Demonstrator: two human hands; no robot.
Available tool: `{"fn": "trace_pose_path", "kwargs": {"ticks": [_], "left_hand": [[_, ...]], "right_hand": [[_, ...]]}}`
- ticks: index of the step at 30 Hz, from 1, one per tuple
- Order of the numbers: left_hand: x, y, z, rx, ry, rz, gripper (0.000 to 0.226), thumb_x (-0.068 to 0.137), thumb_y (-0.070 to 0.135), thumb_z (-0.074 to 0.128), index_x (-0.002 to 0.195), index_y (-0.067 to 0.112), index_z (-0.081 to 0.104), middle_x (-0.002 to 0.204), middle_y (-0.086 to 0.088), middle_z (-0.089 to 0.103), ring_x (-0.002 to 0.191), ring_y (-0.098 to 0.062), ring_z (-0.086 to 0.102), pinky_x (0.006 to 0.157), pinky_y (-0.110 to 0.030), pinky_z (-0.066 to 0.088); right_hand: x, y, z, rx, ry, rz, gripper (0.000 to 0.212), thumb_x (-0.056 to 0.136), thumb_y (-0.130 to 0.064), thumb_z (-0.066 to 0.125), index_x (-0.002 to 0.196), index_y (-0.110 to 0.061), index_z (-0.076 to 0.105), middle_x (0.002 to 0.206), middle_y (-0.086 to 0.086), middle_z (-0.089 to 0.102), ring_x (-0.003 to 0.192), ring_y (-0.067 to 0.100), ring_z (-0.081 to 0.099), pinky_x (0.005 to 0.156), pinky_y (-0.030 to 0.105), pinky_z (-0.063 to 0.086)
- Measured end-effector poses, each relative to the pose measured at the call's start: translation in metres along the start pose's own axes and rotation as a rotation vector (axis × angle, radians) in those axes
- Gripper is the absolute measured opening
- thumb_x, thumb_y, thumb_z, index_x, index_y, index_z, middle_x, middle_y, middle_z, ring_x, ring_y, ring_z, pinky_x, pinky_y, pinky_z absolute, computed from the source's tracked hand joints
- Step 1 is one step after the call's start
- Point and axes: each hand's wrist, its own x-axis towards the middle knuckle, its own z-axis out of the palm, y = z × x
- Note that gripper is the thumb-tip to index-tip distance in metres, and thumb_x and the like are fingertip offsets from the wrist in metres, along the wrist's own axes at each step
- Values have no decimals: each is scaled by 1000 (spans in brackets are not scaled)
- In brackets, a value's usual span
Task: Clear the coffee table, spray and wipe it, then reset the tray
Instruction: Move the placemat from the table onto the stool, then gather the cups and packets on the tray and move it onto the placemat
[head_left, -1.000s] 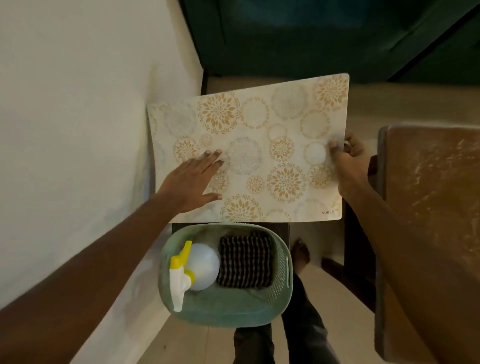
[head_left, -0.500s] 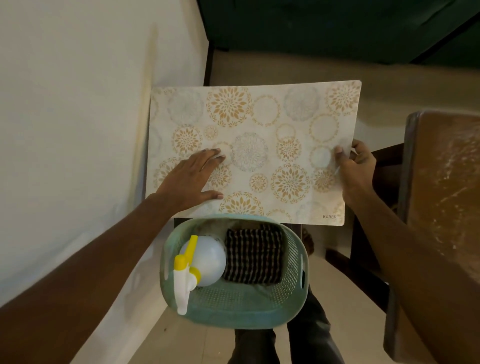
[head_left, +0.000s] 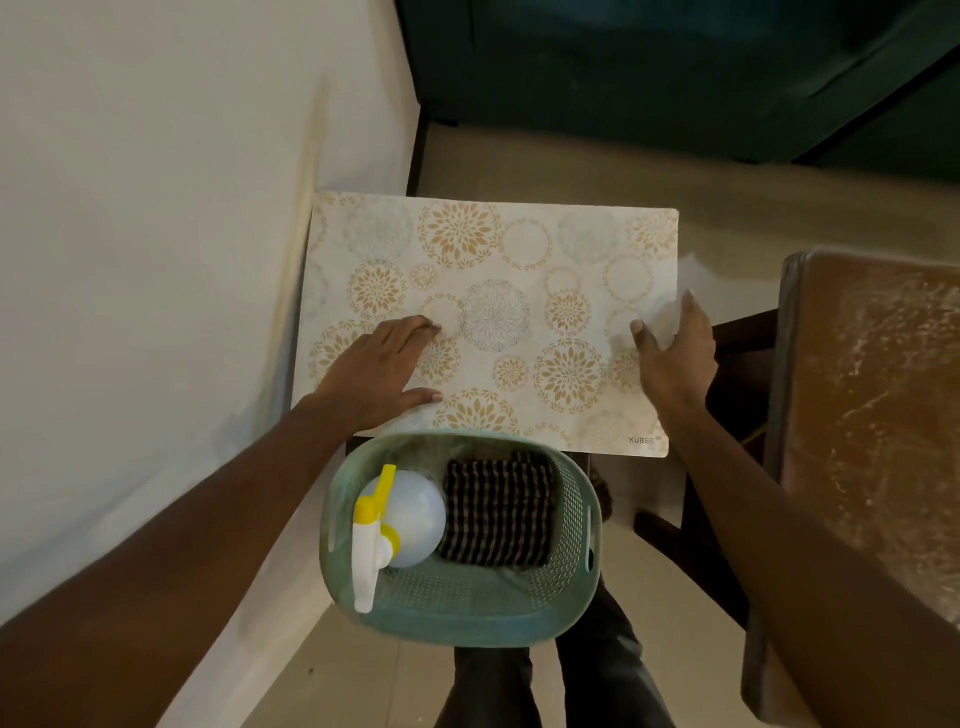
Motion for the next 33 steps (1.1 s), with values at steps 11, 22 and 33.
{"fn": "trace_pose_path", "kwargs": {"ticks": [11, 22, 33], "left_hand": [[-1, 38, -59, -70, 139, -78, 74, 92, 58, 51, 149, 12, 36, 157, -2, 31, 141, -23, 31, 108, -47, 40], [-43, 165, -134, -76, 281, -196, 62, 99, 55, 39, 150, 21, 34, 163, 5, 19, 152, -16, 9, 117, -40, 22], [-87, 259, -179, -75, 438, -291, 58, 98, 53, 44, 143, 17, 41, 154, -2, 35, 143, -20, 31, 115, -36, 29]], "right_hand": [[-47, -39, -21, -108, -182, -341, 55, 102, -38, 49, 152, -19, 37, 156, -2, 39, 149, 16, 21, 120, 38, 19], [-83, -94, -121, -38, -240, -523, 53, 101, -51, 42, 150, -29, 39, 154, -1, 42, 148, 16, 26, 120, 43, 25], [-131, -89, -206, -49, -218, -697, 38, 102, -40, 47, 132, -22, 61, 142, -2, 56, 140, 16, 40, 113, 45, 35]]}}
